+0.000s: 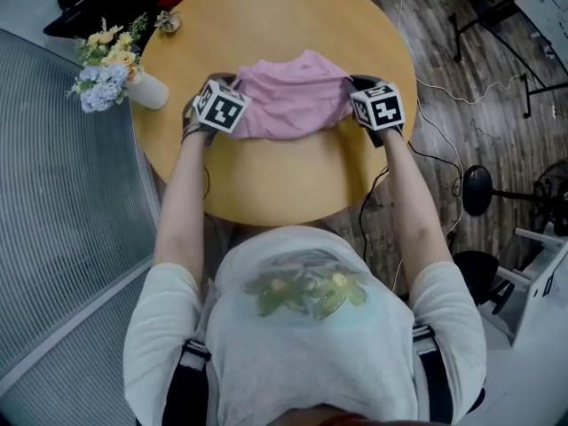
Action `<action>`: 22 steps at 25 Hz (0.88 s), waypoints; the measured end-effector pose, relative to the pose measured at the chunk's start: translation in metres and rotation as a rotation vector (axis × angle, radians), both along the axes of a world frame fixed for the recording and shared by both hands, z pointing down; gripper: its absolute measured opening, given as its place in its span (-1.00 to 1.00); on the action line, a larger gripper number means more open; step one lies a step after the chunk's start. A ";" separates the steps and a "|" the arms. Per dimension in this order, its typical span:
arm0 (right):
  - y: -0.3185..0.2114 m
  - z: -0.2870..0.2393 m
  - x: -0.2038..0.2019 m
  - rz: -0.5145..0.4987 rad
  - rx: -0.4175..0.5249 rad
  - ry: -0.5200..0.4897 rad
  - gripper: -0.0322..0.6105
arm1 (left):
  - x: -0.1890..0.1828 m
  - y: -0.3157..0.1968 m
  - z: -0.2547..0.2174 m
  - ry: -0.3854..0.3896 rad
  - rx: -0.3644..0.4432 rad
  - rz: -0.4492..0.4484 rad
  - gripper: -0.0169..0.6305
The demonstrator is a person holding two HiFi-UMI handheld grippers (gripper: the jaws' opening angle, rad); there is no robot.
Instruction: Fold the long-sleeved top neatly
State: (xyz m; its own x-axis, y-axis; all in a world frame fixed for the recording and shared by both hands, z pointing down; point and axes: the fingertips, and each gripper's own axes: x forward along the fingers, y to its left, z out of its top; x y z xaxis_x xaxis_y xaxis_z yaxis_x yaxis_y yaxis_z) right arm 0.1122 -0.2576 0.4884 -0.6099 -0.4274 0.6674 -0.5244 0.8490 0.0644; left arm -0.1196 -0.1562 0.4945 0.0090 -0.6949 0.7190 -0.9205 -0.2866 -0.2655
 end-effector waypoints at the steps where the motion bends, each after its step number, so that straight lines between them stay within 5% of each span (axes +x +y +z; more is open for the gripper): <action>1: -0.037 -0.039 -0.012 0.049 0.079 -0.041 -0.81 | -0.014 -0.034 -0.040 -0.032 0.088 -0.029 -0.78; 4: -0.109 -0.199 -0.039 0.156 0.320 -0.275 -0.81 | -0.046 -0.098 -0.157 -0.040 0.307 -0.118 -0.81; 8: -0.084 -0.414 -0.029 0.161 0.696 -0.657 -0.81 | -0.054 -0.097 -0.346 0.042 0.761 -0.116 -0.81; 11: -0.040 -0.445 -0.010 0.091 0.798 -0.727 -0.81 | -0.037 -0.059 -0.390 0.042 0.900 -0.017 -0.81; 13: -0.027 -0.389 -0.002 0.066 0.743 -0.652 -0.81 | -0.030 -0.045 -0.340 0.006 0.801 0.057 -0.81; 16: -0.006 -0.238 0.008 0.062 0.519 -0.463 -0.81 | -0.024 -0.019 -0.195 0.015 0.486 0.111 -0.81; 19: 0.039 -0.077 0.025 0.077 0.197 -0.299 -0.81 | -0.009 0.032 -0.047 0.100 0.185 0.068 -0.81; 22: 0.097 0.060 0.046 0.051 -0.042 -0.076 -0.81 | 0.010 0.089 0.066 0.179 -0.029 -0.018 -0.81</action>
